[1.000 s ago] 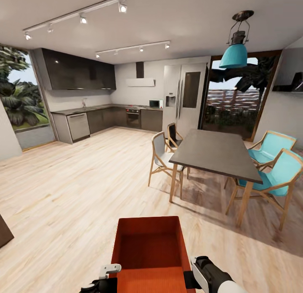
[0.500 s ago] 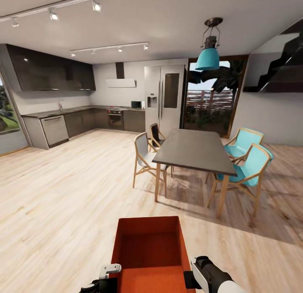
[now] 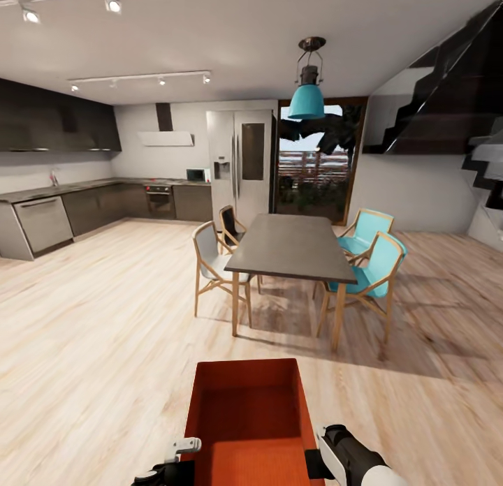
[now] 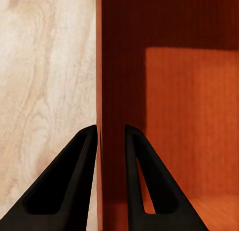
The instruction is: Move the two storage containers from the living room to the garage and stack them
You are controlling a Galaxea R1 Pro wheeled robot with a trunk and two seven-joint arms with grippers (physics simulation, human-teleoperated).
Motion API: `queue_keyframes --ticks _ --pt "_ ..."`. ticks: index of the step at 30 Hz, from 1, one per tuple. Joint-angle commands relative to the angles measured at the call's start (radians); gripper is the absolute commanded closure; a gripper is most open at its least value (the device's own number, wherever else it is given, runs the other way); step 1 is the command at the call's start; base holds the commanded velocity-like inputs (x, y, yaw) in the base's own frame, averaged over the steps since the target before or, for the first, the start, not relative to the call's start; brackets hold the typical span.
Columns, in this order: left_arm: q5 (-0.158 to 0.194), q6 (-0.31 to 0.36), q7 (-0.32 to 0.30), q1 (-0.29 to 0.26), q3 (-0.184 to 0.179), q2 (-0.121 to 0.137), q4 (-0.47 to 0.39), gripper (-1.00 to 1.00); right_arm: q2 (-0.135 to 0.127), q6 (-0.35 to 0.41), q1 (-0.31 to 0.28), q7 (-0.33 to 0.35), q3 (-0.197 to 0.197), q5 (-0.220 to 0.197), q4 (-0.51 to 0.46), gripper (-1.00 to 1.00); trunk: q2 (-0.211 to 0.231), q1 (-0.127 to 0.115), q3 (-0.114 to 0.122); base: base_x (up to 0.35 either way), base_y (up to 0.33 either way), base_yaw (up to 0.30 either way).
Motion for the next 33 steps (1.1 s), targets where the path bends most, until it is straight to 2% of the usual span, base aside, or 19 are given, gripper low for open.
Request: queue_keyframes --ticks 1,33 --pt "0.019 0.005 0.004 -0.001 -0.016 0.002 -0.004 1.0 -0.014 0.004 0.0 -0.003 0.027 -0.024 0.001 1.0 -0.001 0.0 -0.001 0.0 0.0 -0.285" --pt "0.018 -0.028 0.004 -0.001 -0.016 0.002 -0.003 1.0 -0.014 0.004 0.001 -0.003 0.026 -0.024 -0.001 1.0 -0.001 0.0 0.011 0.0 0.0 -0.285"
